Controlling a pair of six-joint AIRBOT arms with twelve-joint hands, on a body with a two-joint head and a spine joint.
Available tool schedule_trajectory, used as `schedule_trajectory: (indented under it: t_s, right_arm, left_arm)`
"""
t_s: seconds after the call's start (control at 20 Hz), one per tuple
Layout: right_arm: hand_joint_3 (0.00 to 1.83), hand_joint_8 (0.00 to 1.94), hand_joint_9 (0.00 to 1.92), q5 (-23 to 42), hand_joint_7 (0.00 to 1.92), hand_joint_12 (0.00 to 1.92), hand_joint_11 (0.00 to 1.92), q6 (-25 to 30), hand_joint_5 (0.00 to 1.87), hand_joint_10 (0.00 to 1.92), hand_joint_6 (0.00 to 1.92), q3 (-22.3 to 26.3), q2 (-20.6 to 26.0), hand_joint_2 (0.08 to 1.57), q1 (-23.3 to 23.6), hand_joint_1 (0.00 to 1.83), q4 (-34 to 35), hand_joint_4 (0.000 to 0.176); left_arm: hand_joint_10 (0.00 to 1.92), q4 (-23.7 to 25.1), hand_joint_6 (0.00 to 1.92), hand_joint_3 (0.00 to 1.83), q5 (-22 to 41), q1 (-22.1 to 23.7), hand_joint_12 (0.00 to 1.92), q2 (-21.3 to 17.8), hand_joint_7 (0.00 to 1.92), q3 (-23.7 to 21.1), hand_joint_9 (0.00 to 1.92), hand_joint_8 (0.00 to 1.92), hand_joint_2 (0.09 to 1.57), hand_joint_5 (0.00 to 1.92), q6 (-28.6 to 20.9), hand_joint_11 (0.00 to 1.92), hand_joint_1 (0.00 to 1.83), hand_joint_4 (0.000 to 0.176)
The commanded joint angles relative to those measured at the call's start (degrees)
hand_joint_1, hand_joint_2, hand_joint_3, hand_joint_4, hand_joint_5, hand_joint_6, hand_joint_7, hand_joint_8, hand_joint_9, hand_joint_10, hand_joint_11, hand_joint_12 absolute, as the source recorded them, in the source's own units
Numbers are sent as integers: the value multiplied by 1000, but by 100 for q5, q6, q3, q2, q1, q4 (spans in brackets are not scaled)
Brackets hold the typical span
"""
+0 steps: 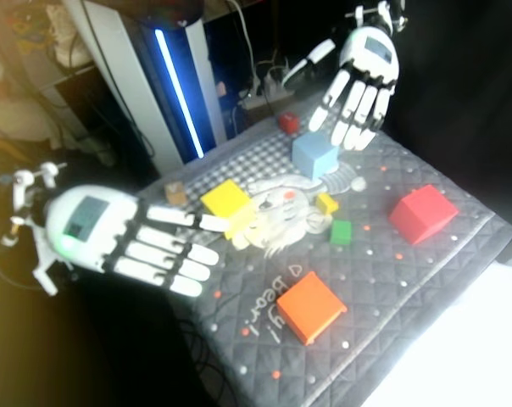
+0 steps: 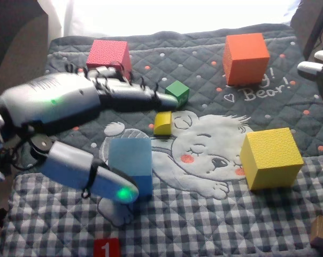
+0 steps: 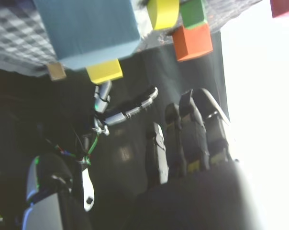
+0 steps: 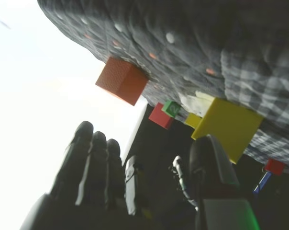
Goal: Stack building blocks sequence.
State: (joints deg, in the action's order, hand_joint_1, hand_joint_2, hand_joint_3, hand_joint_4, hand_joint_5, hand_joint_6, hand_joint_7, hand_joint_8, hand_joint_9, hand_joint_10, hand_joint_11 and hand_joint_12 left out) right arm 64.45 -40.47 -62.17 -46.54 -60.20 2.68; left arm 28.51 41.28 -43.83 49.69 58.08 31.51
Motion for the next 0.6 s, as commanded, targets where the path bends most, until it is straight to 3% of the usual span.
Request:
schedule_trajectory:
  t_s: [0.0,0.1,0.15,0.35,0.4,0.45,0.55]
  right_arm:
    - [8,5,107,704,104,41,97,-2,87,3,11,-30,53,1154,58,1003,153,176]
    - [10,3,110,704,100,53,125,-2,95,4,10,-30,52,1168,58,991,152,176]
    - [7,7,125,703,116,62,147,-2,108,7,9,-29,51,1171,58,960,151,176]
    - [5,9,144,703,138,63,147,-2,116,9,6,-29,48,1178,57,977,147,176]
    - [2,7,142,703,138,60,142,-2,117,6,5,-29,46,1175,57,987,145,176]
    - [4,6,157,703,147,59,138,-2,122,8,4,-27,44,1182,57,925,143,176]
    - [4,1,145,702,135,49,115,-2,122,2,3,-27,40,1186,52,952,142,176]
  left_arm:
    - [4,-64,4,1,326,118,994,60,338,11,280,6,836,261,-80,0,471,176]
    - [2,153,1,1,39,159,952,172,337,65,267,4,840,272,-154,0,513,176]
    - [8,260,3,1,-112,177,912,239,349,99,299,3,844,292,-168,0,531,164]
    - [2,474,1,0,-481,241,853,376,360,177,296,1,842,282,-167,0,546,169]
    - [3,477,2,0,-491,241,880,377,377,182,307,3,833,301,-167,0,575,163]
    - [6,475,4,2,-507,241,1029,384,390,199,334,1,848,291,-167,0,591,164]
    - [6,475,7,2,-586,245,1044,428,395,251,338,3,853,297,-167,0,631,162]
